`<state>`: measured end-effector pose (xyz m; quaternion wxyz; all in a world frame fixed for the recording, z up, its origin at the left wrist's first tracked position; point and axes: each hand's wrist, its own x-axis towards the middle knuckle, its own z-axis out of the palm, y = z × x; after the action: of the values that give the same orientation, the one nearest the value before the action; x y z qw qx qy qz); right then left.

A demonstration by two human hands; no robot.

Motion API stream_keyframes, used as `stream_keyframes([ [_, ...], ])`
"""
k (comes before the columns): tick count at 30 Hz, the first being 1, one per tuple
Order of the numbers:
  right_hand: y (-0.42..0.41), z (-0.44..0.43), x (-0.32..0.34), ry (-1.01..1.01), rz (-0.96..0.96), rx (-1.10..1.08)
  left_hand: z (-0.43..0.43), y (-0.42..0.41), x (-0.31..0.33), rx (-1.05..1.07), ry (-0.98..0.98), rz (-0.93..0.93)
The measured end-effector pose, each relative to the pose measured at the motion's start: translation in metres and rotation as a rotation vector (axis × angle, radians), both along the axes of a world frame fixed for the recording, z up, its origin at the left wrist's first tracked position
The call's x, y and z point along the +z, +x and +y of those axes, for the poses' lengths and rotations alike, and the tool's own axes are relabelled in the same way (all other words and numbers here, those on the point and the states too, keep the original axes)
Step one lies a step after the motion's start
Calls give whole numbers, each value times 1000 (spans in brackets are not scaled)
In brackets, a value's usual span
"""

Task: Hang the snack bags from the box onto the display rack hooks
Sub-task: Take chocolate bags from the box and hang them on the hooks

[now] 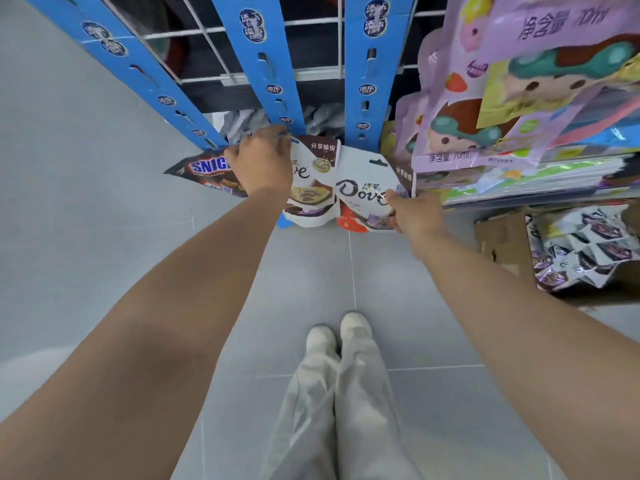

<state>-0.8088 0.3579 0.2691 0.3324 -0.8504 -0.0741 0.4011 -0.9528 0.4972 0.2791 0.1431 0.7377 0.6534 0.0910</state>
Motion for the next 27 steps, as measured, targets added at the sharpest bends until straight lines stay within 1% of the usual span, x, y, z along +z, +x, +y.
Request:
stream_keyframes([
  [4,-9,-13,-12,2,72,-83,5,-2,-1,10,3,-19],
  [6,-11,-19,-16,-7,99,-78,5,1,0,66,-21,-65],
  [8,-11,-22,-18,-16,111,-47,6,8,4,200,-94,-160],
  [11,-10,-22,-20,-21,95,-10,13,18,12,404,-282,-320],
  [13,-8,-20,-20,-16,85,7,20,22,15,472,-383,-504],
  [14,-7,-20,-19,-13,86,14,24,23,16,495,-414,-561],
  [17,-4,-18,-18,11,103,19,26,27,23,565,-481,-622],
  [20,-5,-15,-16,32,118,31,23,31,27,642,-541,-767],
  [21,-6,-15,-15,34,122,27,22,31,28,654,-575,-788],
  [23,-7,-14,-15,37,132,20,22,29,30,666,-642,-772],
  [27,-10,-14,-13,61,142,38,24,25,31,676,-650,-638],
])
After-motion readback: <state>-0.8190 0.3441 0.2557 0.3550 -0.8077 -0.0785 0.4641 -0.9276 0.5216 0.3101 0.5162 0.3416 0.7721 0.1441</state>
